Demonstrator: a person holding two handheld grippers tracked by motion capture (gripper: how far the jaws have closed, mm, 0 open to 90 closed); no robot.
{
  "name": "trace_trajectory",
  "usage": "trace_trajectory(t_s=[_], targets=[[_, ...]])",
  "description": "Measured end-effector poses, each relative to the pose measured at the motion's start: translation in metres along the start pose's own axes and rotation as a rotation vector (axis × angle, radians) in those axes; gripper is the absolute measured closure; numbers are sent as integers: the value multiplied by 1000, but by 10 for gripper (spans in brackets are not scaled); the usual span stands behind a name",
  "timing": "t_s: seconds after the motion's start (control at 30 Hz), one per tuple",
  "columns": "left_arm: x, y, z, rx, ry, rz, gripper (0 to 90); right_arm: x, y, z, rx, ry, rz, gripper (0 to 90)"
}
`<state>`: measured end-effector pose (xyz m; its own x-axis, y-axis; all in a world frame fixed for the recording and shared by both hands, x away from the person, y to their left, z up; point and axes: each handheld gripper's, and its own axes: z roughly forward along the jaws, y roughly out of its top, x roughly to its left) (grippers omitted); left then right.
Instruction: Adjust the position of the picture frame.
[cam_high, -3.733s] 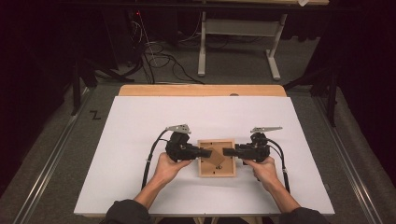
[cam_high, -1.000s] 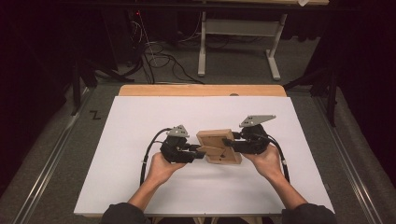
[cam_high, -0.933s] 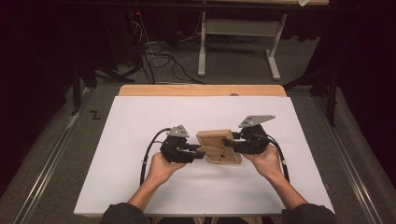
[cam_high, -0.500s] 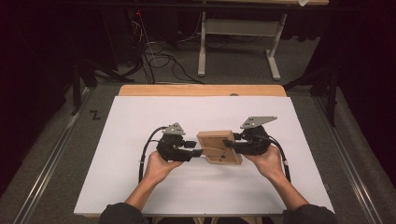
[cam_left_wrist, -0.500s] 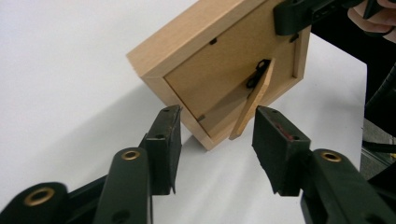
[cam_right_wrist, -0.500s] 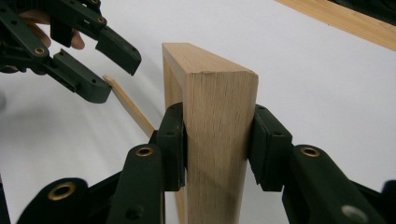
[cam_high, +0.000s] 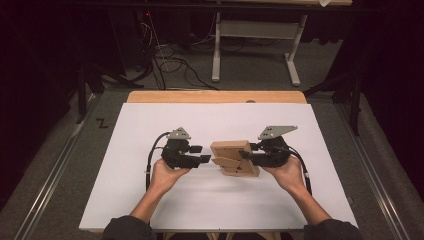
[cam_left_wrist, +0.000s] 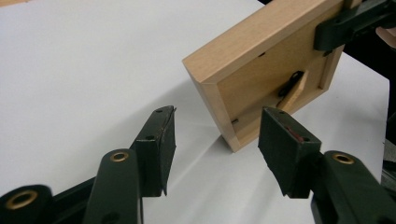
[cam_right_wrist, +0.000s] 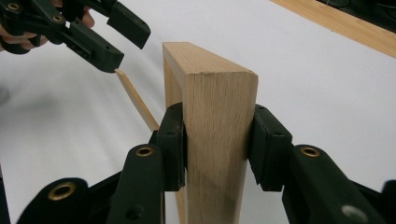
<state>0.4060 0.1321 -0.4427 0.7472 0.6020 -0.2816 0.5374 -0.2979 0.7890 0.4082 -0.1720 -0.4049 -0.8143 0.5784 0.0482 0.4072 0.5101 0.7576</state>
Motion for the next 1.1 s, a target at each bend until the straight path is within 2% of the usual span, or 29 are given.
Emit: trace_trajectory(t_s=[0.23,0.47,0.63,0.87,1.1], targets=[[2,2,3,3,12,-6,455,1,0,0,0,5,-16,624],[-4,2,8,24,-20,3,436,0,0,0,-3,5,-12,625],[-9,2,7,39,-24,19,452,0,0,0,1,4,-12,625],[-4,3,7,30,6,4,411,0,2,-1,6,9,-28,625],[-2,9,10,26,18,7,421,0,2,-1,10,16,-35,624]])
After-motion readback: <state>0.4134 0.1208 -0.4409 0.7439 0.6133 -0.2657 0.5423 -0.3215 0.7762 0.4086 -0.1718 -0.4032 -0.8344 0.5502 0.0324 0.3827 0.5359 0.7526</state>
